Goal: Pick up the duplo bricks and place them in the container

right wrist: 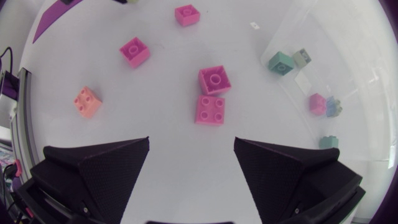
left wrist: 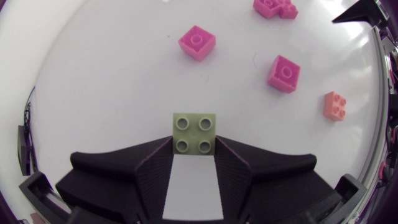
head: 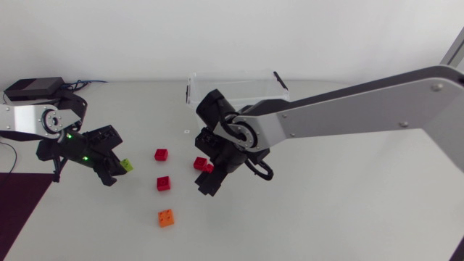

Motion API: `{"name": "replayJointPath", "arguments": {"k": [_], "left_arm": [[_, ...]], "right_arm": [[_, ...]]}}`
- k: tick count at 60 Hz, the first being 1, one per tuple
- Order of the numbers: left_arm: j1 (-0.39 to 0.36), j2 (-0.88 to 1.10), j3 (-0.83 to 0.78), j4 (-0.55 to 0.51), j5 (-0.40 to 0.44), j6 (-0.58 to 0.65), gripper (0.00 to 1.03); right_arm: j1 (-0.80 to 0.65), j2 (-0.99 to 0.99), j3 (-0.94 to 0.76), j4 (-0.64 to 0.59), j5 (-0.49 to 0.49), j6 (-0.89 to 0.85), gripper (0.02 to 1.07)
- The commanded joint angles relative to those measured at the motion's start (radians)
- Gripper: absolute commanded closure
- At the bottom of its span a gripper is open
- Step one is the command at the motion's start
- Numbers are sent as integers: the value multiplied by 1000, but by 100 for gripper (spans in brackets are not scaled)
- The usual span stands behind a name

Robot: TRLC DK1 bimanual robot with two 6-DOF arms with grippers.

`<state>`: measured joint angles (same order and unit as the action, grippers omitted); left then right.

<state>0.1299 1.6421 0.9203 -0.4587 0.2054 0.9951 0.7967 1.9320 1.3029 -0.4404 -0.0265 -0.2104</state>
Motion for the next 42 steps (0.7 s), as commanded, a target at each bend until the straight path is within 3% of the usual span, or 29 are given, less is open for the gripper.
{"name": "replayJointPath", "arguments": {"k": [1, 14, 28, 42], "left_arm": [[8, -79, 12, -26, 31, -4, 82], [-27, -219, 43, -70, 109, -75, 82], [-61, -292, 150, -77, 256, -237, 82], [-142, -278, 229, 31, 292, -400, 82]], "right_arm": [[1, 48, 47, -6, -6, -14, 9], [-13, 159, 199, -113, -6, -9, 9], [-62, 259, 328, -218, -58, -27, 12], [-68, 332, 403, -268, -78, -38, 22]]}}
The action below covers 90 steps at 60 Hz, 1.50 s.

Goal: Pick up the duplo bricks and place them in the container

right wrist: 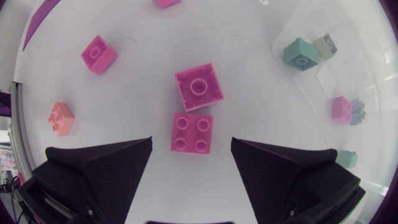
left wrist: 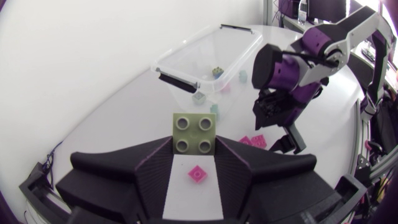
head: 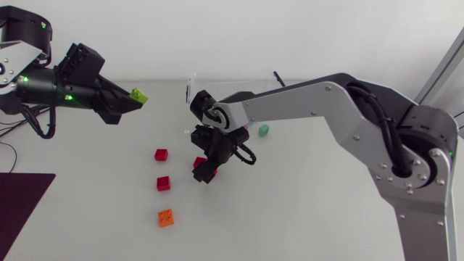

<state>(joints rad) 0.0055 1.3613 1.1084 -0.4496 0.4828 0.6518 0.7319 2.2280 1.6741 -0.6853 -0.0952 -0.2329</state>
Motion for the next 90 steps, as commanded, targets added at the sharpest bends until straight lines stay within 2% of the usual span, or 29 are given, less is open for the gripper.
{"name": "replayJointPath", "arguments": {"k": [1, 5, 13, 18, 19, 20, 29, 37, 47, 50, 52, 53, 54, 56, 59, 71, 78, 90], "left_arm": [[-21, 4, 42, 23, 14, -60, 82], [-38, 41, 84, 49, 14, -104, 82], [-59, 105, 159, 91, 16, -173, 82], [-67, 130, 185, 101, 16, -195, 82], [-70, 148, 203, 118, 17, -215, 82], [-73, 156, 211, 120, 17, -216, 82], [-96, 245, 303, 147, 17, -279, 82], [-145, 349, 390, 169, 16, -322, 81], [-219, 456, 478, 172, 11, -348, 81], [-242, 498, 507, 172, -12, -348, 71], [-253, 524, 528, 172, -23, -348, 54], [-253, 527, 528, 172, -24, -348, 52], [-257, 545, 542, 170, -38, -348, 33], [-262, 564, 556, 164, -50, -346, 14], [-263, 576, 562, 150, -62, -337, 5], [-210, 553, 507, 94, -131, -302, 5], [-167, 467, 403, 55, -196, -273, 5], [-160, 357, 197, 35, -306, -235, 5]], "right_arm": [[-2, 41, 41, -28, -9, -16, 23], [-3, 62, 76, -59, -12, -13, 32], [-6, 94, 104, -80, -15, -9, 60], [-12, 98, 96, -79, -15, -6, 71], [-17, 98, 90, -74, -20, -5, 79], [-22, 96, 85, -69, -21, -3, 81], [-48, 21, 6, -45, -26, -3, 81], [-62, -145, -142, -25, -28, -3, 81], [-85, -327, -243, -31, -28, -5, 81], [-94, -373, -254, -40, -26, -6, 81], [-104, -396, -254, -49, -26, -6, 81], [-109, -413, -252, -54, -26, -6, 81], [-112, -423, -251, -56, -26, -8, 81], [-123, -447, -241, -68, -26, -9, 81], [-131, -469, -223, -83, -26, -9, 81], [-173, -516, -136, -88, -34, 4, 81], [-197, -521, -74, -74, -43, 32, 81], [-244, -476, 24, -8, -44, 72, 80]]}}
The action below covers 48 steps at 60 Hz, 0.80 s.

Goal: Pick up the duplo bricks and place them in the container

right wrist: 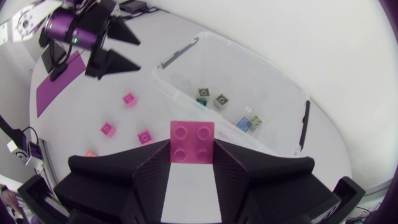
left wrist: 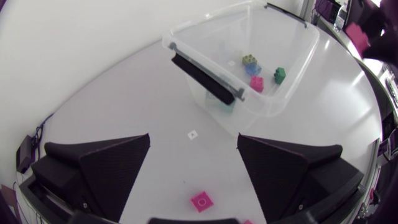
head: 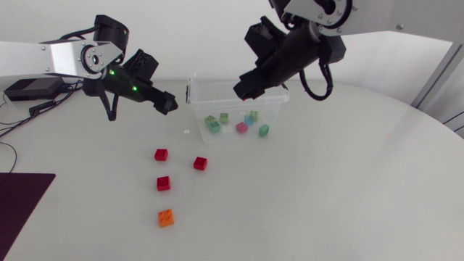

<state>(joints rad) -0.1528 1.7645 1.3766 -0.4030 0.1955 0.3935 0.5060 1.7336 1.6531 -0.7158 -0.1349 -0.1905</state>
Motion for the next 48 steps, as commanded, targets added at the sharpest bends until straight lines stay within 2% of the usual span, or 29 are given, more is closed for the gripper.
{"name": "replayJointPath", "arguments": {"k": [1, 8, 23, 28, 30, 33, 35, 36, 40, 48], "left_arm": [[-2, -56, -86, -11, -31, 25, 5], [1, -77, -166, -10, -85, 25, 5], [9, -66, -264, -8, -146, -25, 5], [4, -43, -277, -8, -169, -71, 5], [4, -37, -277, -8, -174, -82, 5], [1, -11, -269, -7, -188, -120, 5], [1, 7, -260, -7, -191, -140, 5], [1, 12, -258, -7, -192, -145, 5], [-10, 59, -232, -7, -222, -206, 5], [-33, 105, -209, -2, -249, -286, 5]], "right_arm": [[-20, 24, 53, 26, -5, 33, 80], [-47, 83, 117, 59, -3, 49, 80], [-90, 219, 221, 145, 15, 82, 80], [-103, 300, 290, 151, 27, 88, 62], [-103, 314, 304, 151, 37, 88, 58], [-103, 363, 352, 147, 64, 88, 33], [-101, 374, 363, 145, 75, 91, 27], [-98, 382, 369, 147, 103, 97, 18], [-89, 379, 363, 148, 164, 120, 9], [-66, 279, 238, 193, 235, 189, 8]]}}
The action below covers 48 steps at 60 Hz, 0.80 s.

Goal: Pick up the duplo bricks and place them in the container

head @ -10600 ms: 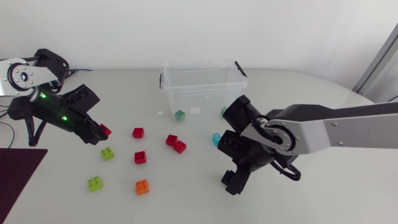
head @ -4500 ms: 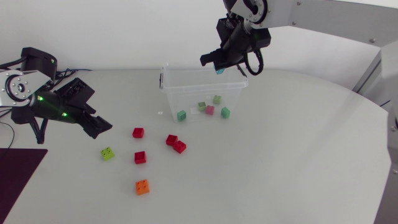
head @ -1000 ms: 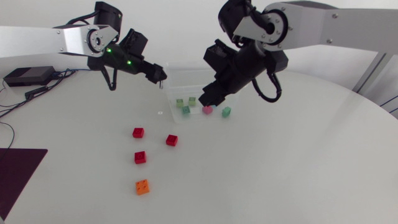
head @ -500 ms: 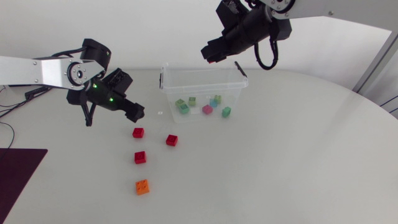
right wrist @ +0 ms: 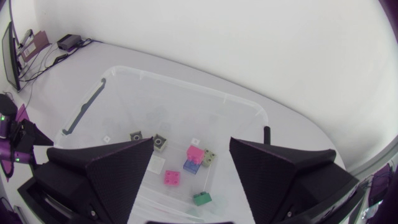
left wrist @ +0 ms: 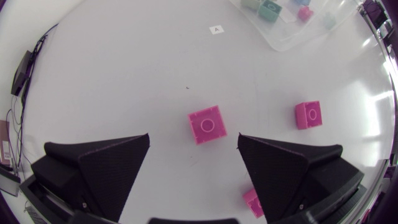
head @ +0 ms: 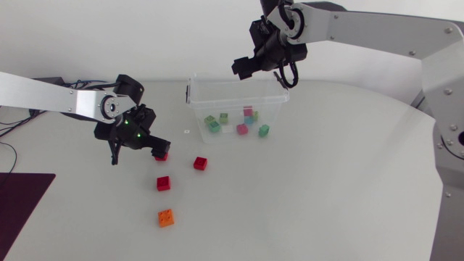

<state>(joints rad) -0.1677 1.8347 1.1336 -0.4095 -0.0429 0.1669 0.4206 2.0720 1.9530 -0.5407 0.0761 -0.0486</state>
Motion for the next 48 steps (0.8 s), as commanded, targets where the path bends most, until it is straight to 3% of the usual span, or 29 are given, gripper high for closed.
{"name": "replayJointPath", "arguments": {"k": [1, 11, 18, 23, 26, 29, 31, 32, 40, 48], "left_arm": [[-18, 37, 35, 5, -12, -61, 5], [-41, 106, 83, 12, -34, -141, 7], [-53, 149, 104, 18, -58, -181, 12], [-55, 189, 126, 24, -64, -202, 23], [-52, 196, 129, 34, -64, -213, 36], [-52, 201, 129, 41, -64, -224, 56], [-49, 201, 129, 41, -64, -230, 75], [-47, 199, 127, 41, -64, -231, 78], [-38, 150, 107, 28, -64, -208, 84], [-13, 21, 80, 15, -45, -155, 85]], "right_arm": [[24, -75, -78, 21, 28, 52, 8], [98, -236, -319, 77, 102, 96, 8], [175, -294, -460, 70, 73, 44, 8], [199, -317, -540, 81, 31, 18, 8], [201, -328, -585, 102, -15, 13, 8], [199, -332, -614, 110, -44, 1, 8], [196, -332, -628, 111, -58, -5, 8], [195, -332, -635, 110, -79, -22, 8], [199, -253, -621, 74, -191, -139, 8], [219, -133, -565, 70, -210, -220, 8]]}}
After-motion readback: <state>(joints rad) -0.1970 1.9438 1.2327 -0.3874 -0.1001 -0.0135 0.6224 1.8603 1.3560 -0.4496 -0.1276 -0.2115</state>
